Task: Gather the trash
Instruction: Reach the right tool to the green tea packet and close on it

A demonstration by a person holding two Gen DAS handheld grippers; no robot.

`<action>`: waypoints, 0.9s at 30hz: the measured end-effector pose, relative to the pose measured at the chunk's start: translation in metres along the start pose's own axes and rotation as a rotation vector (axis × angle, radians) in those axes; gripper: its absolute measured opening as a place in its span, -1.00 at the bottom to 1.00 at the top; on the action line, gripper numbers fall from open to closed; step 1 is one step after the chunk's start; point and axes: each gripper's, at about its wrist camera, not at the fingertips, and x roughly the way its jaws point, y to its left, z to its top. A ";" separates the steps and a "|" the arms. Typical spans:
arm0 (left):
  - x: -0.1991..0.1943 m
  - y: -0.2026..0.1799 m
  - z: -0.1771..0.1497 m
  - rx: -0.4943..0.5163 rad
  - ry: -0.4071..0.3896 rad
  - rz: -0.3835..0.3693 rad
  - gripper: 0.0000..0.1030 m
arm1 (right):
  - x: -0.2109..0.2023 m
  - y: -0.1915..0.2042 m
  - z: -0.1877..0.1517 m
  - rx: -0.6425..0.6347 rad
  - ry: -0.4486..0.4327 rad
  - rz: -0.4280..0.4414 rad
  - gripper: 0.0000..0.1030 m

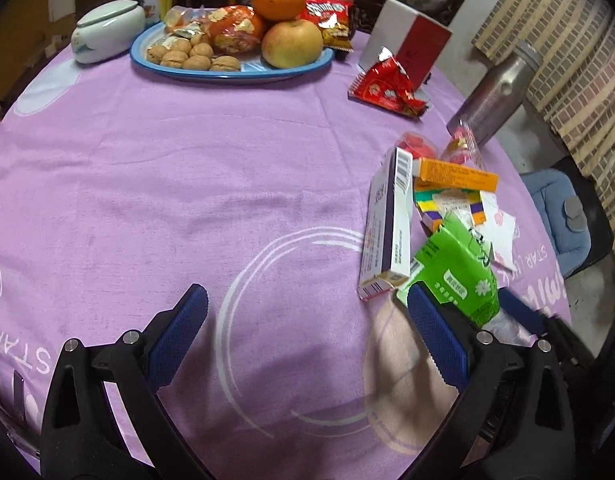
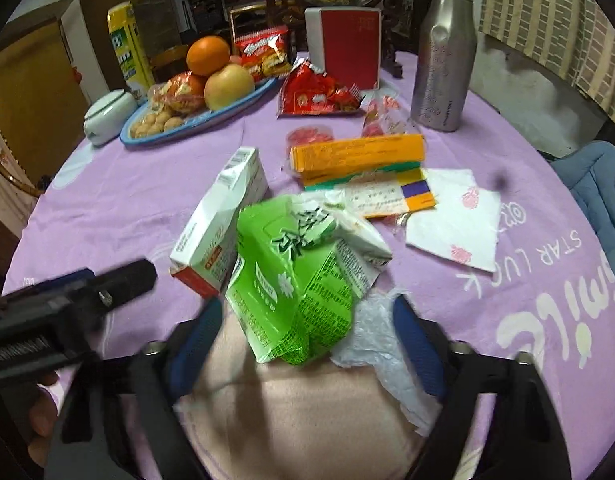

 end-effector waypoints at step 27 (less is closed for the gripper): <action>0.011 -0.024 -0.015 0.060 -0.011 0.021 0.87 | -0.067 -0.086 -0.046 0.215 -0.045 0.105 0.27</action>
